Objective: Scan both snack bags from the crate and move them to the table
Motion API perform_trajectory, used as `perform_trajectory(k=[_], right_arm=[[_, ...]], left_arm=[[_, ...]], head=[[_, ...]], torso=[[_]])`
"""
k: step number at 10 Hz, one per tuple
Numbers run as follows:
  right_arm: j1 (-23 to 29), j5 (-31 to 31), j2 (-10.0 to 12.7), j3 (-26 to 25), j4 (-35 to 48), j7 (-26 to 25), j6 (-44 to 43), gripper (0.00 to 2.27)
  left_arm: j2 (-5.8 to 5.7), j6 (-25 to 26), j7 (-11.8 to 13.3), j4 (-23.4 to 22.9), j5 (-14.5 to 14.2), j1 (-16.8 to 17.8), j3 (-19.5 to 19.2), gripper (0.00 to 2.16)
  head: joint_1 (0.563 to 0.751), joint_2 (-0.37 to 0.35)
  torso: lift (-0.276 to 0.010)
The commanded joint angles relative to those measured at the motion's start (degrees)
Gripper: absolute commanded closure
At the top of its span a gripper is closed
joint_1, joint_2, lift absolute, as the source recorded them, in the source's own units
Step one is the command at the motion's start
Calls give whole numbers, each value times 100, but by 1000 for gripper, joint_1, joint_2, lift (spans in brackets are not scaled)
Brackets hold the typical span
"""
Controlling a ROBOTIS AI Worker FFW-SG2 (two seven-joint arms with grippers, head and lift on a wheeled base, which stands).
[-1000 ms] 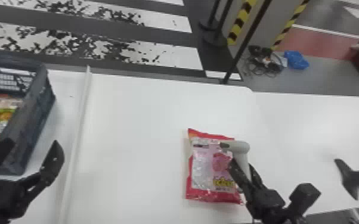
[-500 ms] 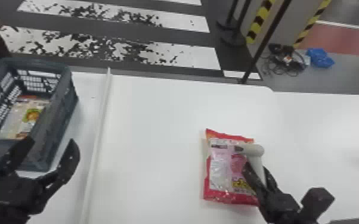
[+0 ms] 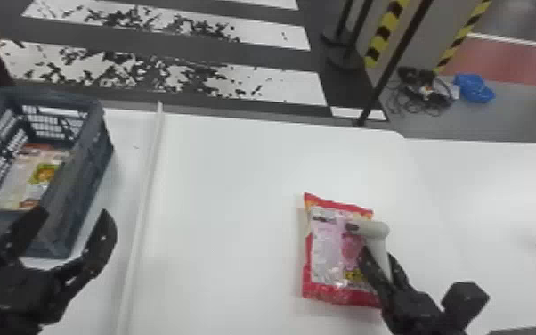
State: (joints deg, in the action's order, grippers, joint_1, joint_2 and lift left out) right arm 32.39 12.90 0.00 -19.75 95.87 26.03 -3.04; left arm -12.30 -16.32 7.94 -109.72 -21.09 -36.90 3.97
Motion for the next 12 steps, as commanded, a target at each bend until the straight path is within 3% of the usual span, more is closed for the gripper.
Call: perform_trajectory(k=[1, 3, 6, 9, 12], right_arm=[[66, 143, 5, -108, 143, 43, -17, 2250], [163, 389, 5, -398, 424, 122, 19, 2250], [-347, 521, -44, -1066, 64, 341, 511, 2250], [-962, 512, -721, -1373, -1026, 781, 546, 2250], [-1173, 231, -1099, -1312, -1764, 860, 335, 2250]], left_arm=[[9, -7, -3, -14, 0, -10, -1, 70], [17, -7, -3, -32, 9, -10, 25, 70], [9, -24, -3, -76, 35, -72, 25, 70], [-9, -288, 5, -120, 44, -230, -28, 70], [-9, -341, 5, -129, 35, -256, -63, 70]], head=[[695, -201], [695, -215], [695, -289], [695, -350], [695, -350]], torso=[[-87], [-87], [-87], [-87], [-87]])
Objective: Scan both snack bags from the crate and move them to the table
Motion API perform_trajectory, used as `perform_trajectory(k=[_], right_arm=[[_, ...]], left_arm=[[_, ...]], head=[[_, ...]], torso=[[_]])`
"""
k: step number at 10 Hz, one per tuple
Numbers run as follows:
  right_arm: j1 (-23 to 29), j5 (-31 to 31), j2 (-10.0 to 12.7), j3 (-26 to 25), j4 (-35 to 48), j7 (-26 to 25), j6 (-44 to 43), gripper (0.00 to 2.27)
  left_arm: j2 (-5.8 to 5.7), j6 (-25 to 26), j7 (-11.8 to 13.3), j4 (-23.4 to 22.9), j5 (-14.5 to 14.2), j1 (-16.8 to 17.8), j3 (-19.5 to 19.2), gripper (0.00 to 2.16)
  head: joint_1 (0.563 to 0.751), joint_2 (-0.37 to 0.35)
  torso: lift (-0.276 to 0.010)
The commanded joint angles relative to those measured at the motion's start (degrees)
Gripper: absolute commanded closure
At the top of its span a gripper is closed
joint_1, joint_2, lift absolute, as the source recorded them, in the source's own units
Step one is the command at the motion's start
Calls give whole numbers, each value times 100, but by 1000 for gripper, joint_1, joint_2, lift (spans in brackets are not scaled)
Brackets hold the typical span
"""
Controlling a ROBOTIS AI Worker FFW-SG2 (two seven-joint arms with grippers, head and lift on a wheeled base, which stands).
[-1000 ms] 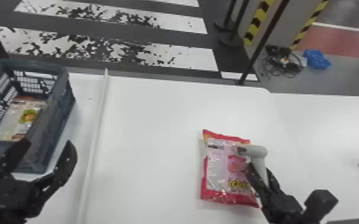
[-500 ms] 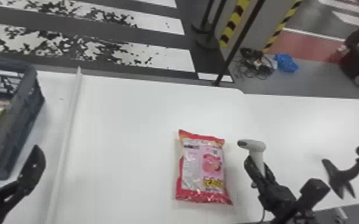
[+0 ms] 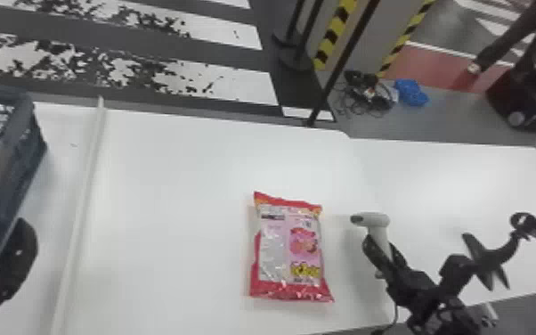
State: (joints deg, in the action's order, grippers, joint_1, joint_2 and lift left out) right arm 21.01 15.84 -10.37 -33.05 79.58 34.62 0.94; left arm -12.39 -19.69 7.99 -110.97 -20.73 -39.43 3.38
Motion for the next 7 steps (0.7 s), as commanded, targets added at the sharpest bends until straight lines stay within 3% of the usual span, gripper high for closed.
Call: perform_trajectory(k=[1, 3, 5, 6, 7], right_arm=[[-123, -230, -167, 79, -391, 1, -238, 2250], [-343, -485, -316, 158, -857, 1, -467, 2246], [-378, -494, -325, 167, -989, -17, -625, 1598], [-378, -485, -325, 167, -989, -17, -660, 917], [-360, -485, -316, 158, -962, -17, -748, 39]], left_arm=[[0, -3, 1, 5, -1, 6, -4, 70], [0, -3, 1, 14, -1, 15, -4, 70], [0, -3, 1, 49, -10, 32, -13, 70], [0, -3, 1, 49, -10, 50, -22, 70], [0, 14, 1, 58, -10, 76, -22, 70]], head=[[695, -350], [695, -350], [695, -350], [695, -350], [695, -350]], torso=[[-87], [-87], [-87], [-87], [-87]])
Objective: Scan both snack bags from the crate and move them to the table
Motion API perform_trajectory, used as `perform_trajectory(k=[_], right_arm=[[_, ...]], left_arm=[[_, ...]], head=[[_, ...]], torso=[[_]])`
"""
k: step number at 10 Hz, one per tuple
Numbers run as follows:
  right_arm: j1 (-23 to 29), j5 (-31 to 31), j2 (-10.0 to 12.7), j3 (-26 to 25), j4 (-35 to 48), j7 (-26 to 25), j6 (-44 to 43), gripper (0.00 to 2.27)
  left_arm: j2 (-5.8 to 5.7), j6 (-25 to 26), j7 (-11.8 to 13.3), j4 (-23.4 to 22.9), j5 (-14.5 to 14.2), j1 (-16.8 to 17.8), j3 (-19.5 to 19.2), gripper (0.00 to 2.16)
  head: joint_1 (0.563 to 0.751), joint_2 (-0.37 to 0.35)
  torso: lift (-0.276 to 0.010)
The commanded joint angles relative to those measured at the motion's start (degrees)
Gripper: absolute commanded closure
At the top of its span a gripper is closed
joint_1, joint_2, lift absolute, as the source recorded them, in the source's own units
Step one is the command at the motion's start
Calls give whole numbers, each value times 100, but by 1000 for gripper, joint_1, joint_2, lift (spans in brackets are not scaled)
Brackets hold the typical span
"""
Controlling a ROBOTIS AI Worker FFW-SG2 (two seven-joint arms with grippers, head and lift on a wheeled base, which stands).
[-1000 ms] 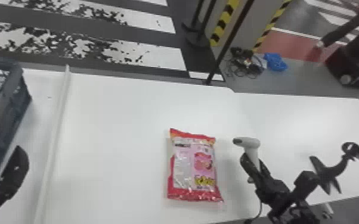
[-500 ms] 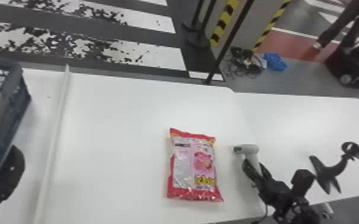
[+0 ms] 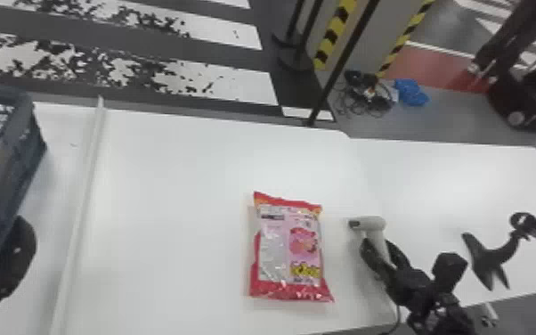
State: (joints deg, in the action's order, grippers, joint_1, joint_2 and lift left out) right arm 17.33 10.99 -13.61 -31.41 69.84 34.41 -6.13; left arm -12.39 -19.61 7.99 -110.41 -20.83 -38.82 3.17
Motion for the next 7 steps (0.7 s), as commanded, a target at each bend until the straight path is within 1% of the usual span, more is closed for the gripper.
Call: perform_trajectory(k=[1, 2, 3, 4, 5, 6, 7], right_arm=[[113, 53, 33, -59, 206, -23, -164, -1], [342, 193, 95, -120, 663, -31, -164, 16], [640, 351, 174, -155, 1287, -5, -23, 39], [869, 606, 218, -199, 1893, 215, 574, 46], [895, 791, 218, -322, 2324, 645, 1682, 60], [878, 817, 218, -375, 2693, 1015, 2719, 63], [676, 808, 174, -428, 2851, 1498, 3879, 63]], left_arm=[[0, 6, 0, 20, 0, 24, -1, 70], [0, 6, 0, 37, 0, 32, -1, 70], [0, 6, 0, 46, -9, 41, -9, 70], [0, 6, 0, 55, 0, 50, -9, 70], [9, 6, 0, 55, -9, 59, -9, 70], [9, 6, 0, 55, -9, 59, -9, 70], [9, 6, 0, 64, 0, 59, -9, 70]], head=[[695, -350], [695, -350], [695, -350], [695, -350], [695, -350], [695, -350], [695, -350]], torso=[[-87], [-87], [-87], [-87], [-87], [-87], [-87]])
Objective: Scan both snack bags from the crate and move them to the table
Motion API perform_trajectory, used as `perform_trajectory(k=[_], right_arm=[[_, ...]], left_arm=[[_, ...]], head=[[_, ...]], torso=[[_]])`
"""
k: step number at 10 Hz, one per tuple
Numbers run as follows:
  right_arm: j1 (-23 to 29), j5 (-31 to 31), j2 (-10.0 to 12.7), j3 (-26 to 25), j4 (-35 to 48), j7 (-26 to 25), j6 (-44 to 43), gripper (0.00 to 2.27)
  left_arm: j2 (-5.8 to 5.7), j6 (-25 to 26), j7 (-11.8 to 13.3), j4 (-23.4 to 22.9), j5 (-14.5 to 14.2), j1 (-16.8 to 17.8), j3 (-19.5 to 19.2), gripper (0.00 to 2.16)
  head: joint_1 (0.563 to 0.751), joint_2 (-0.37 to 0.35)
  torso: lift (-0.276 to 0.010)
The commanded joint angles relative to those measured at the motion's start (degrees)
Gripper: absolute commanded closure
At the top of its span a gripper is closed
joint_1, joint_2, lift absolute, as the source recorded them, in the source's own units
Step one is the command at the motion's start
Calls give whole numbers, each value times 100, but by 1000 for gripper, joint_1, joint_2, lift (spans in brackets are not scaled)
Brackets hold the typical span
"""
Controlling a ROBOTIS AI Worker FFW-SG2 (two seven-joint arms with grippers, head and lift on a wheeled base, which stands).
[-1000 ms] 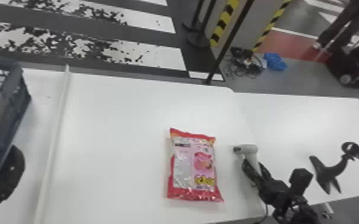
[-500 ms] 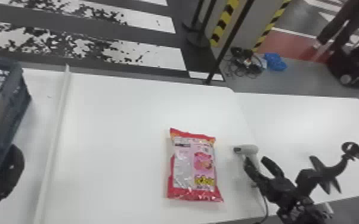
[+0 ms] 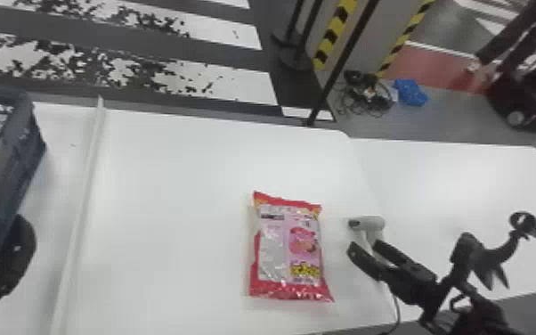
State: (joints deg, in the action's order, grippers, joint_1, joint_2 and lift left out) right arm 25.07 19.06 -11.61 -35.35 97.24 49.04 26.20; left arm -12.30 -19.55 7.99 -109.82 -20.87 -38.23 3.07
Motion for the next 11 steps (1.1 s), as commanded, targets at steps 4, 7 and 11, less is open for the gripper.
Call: perform_trajectory(k=[4, 7, 11], right_arm=[[-1031, -263, -773, 644, -574, 545, 2298, 63], [-1461, -421, -905, 1021, -1181, 738, 2333, 63], [-1655, -333, -896, 1382, -1374, 852, 2544, 63]], left_arm=[[-9, -123, 0, 39, -5, -62, -17, 70], [-18, -264, 27, 154, -14, -79, -70, 70], [-9, -264, 44, 303, -14, 35, -44, 70]], head=[[695, -279], [695, -248], [695, -203]], torso=[[-87], [-87], [-87]])
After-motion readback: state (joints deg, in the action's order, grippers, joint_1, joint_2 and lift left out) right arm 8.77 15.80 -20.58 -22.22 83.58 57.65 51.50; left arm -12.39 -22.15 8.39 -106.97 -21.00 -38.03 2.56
